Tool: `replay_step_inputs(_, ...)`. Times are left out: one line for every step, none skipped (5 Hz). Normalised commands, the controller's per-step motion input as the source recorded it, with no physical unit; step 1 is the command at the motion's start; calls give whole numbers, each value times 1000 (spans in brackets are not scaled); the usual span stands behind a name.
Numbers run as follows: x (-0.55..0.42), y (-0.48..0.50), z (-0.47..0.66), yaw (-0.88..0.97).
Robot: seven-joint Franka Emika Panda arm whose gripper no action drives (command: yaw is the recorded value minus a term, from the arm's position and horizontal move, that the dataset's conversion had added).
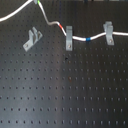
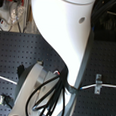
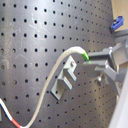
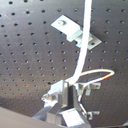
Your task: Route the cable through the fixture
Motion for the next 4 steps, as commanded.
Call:
replay_step_inputs(-13, -12, 6, 0)
replay_step_inputs(-12, -8, 180, 477)
replay_step_inputs(-91, 34, 250, 634)
replay_step_inputs(-81, 46, 309, 634)
